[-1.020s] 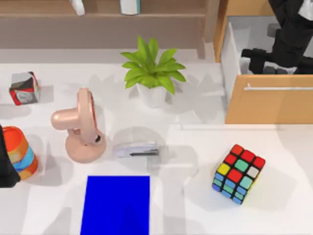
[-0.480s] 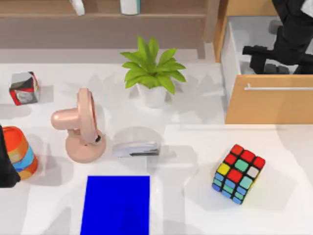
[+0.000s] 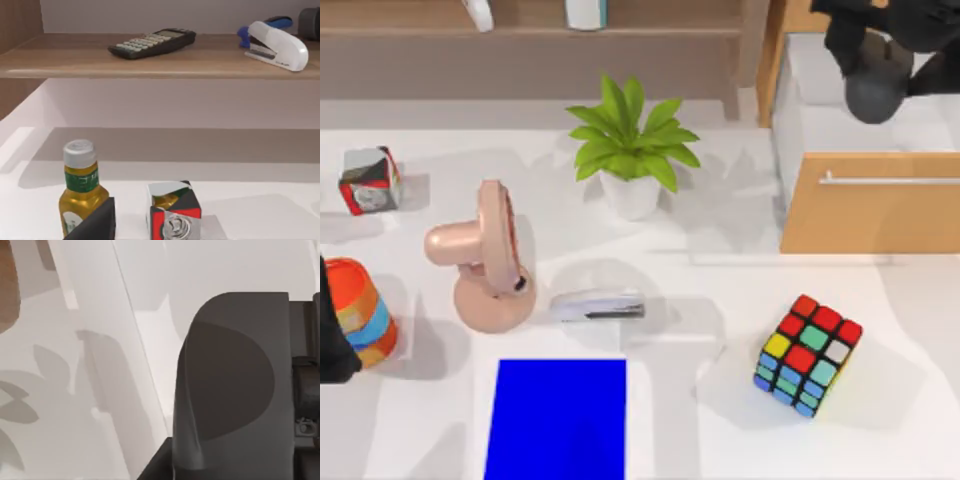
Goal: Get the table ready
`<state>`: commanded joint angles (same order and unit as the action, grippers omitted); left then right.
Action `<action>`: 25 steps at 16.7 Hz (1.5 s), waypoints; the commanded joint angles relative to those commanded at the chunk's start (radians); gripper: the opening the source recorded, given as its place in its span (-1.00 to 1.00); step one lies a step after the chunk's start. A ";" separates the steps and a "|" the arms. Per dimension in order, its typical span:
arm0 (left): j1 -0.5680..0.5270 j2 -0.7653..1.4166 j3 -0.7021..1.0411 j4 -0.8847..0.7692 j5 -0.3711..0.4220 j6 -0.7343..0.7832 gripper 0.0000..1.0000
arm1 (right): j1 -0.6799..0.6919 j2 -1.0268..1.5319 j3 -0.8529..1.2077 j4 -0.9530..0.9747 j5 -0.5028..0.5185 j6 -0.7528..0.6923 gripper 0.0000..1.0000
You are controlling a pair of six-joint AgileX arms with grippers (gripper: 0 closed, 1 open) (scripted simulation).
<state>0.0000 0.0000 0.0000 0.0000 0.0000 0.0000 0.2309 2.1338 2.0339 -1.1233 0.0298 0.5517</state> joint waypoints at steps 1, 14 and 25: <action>0.000 0.000 0.000 0.000 0.000 0.000 1.00 | 0.038 -0.030 -0.004 -0.002 -0.008 0.026 -1.00; 0.000 0.000 0.000 0.000 0.000 0.000 1.00 | 0.761 0.053 -0.161 -0.040 -0.019 0.463 -1.00; 0.000 0.000 0.000 0.000 0.000 0.000 1.00 | 0.851 0.192 -0.141 0.029 0.064 0.550 -1.00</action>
<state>0.0000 0.0000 0.0000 0.0000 0.0000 0.0000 1.0818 2.3262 1.8931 -1.0938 0.0938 1.1015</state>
